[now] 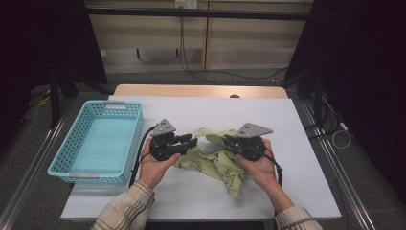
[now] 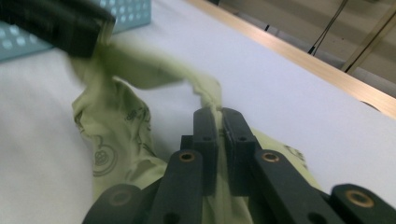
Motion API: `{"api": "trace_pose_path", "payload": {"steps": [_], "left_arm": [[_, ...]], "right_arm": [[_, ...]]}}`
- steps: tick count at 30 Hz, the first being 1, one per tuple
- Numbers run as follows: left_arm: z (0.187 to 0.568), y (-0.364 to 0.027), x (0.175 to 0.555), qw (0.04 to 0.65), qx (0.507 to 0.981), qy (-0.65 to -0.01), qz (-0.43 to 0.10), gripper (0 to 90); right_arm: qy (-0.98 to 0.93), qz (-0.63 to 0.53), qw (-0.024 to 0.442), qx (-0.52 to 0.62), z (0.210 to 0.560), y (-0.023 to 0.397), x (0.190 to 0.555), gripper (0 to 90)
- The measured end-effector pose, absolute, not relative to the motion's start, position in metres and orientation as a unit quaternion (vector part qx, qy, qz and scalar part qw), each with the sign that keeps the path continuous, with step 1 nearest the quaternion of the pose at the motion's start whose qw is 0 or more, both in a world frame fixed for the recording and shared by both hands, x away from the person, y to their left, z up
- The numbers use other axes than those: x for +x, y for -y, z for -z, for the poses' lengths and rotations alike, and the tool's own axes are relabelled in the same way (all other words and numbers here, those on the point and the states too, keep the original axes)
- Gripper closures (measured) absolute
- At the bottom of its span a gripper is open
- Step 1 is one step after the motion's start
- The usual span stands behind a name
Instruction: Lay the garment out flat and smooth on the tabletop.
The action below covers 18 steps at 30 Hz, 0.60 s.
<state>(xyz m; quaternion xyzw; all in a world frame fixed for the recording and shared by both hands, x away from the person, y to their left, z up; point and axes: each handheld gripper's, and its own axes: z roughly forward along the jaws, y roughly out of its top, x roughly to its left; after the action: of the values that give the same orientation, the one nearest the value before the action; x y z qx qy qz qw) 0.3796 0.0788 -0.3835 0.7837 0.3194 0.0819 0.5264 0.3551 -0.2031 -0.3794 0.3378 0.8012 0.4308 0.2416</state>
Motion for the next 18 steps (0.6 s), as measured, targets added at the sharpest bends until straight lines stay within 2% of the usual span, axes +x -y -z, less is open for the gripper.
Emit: {"api": "trace_pose_path", "payload": {"steps": [1, 4, 7, 18], "left_arm": [[0.385, -0.079, 0.38, 0.527, 0.783, -0.321, -0.083, 58.1], [0.388, -0.079, 0.385, 0.52, 0.783, -0.329, -0.086, 54.6], [0.396, -0.078, 0.39, 0.508, 0.788, -0.337, -0.083, 52.6], [0.425, -0.059, 0.402, 0.448, 0.821, -0.342, -0.084, 46.2]], "right_arm": [[-0.793, -0.442, 0.237, 0.346, 0.377, 0.211, 0.353, 85.3], [-0.772, -0.453, 0.252, 0.367, 0.373, 0.237, 0.343, 85.3], [-0.761, -0.469, 0.243, 0.376, 0.376, 0.257, 0.335, 85.3], [-0.761, -0.415, 0.258, 0.425, 0.406, 0.311, 0.303, 85.3]]}}
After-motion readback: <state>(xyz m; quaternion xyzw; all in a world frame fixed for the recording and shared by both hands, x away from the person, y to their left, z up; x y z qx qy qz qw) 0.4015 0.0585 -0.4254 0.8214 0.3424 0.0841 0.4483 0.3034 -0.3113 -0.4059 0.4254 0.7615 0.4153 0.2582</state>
